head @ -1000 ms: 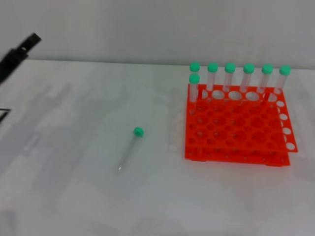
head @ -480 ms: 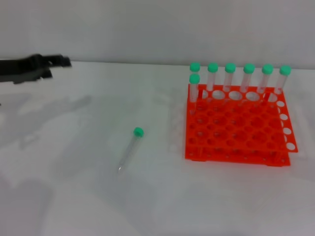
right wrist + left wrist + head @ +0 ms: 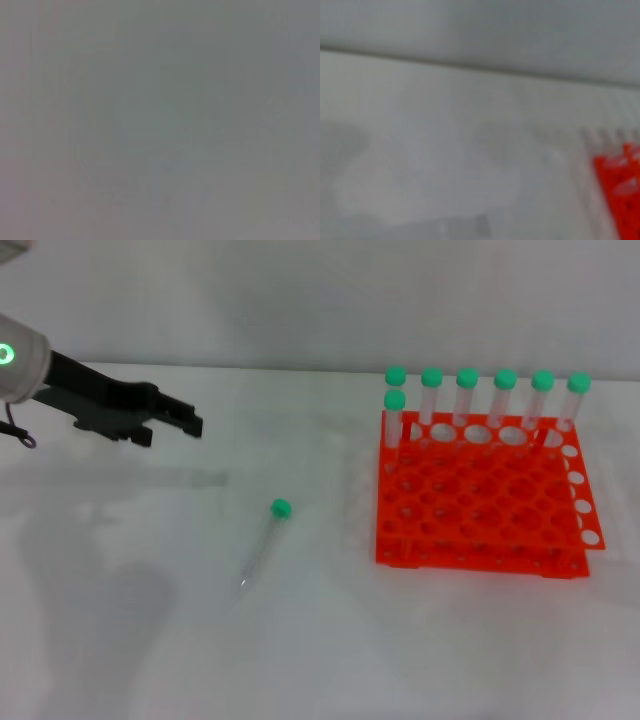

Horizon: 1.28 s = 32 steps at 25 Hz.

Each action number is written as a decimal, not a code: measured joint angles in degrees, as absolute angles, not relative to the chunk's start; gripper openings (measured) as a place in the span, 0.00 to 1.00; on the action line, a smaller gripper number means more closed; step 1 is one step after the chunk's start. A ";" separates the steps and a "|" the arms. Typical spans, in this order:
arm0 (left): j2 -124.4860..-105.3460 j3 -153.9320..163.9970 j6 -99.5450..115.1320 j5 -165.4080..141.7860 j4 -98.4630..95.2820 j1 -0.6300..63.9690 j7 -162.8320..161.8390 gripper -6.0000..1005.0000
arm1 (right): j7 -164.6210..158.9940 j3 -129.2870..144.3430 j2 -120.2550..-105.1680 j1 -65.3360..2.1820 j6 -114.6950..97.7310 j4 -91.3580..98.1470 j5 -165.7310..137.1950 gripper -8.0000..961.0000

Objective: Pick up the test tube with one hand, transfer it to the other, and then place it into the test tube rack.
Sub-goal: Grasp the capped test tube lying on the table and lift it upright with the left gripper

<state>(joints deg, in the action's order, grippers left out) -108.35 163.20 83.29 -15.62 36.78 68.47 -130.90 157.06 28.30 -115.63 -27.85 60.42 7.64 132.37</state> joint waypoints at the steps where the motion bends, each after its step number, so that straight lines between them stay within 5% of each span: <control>1: -108.65 163.20 83.32 -18.04 36.75 69.49 -131.72 0.82 | 157.06 28.31 -115.67 -27.86 60.42 7.61 132.36 0.89; 15: -111.88 163.12 82.08 -35.30 28.29 77.68 -137.49 0.82 | 156.93 28.30 -115.85 -27.82 60.43 6.66 132.45 0.89; 32: -117.09 163.12 72.09 -44.74 22.65 79.20 -139.93 0.81 | 156.82 28.30 -115.83 -28.25 60.45 6.59 132.45 0.89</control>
<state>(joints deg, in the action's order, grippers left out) -117.09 163.12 72.09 -44.74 22.65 79.20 -139.93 156.82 28.30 -115.83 -28.25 60.45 6.59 132.45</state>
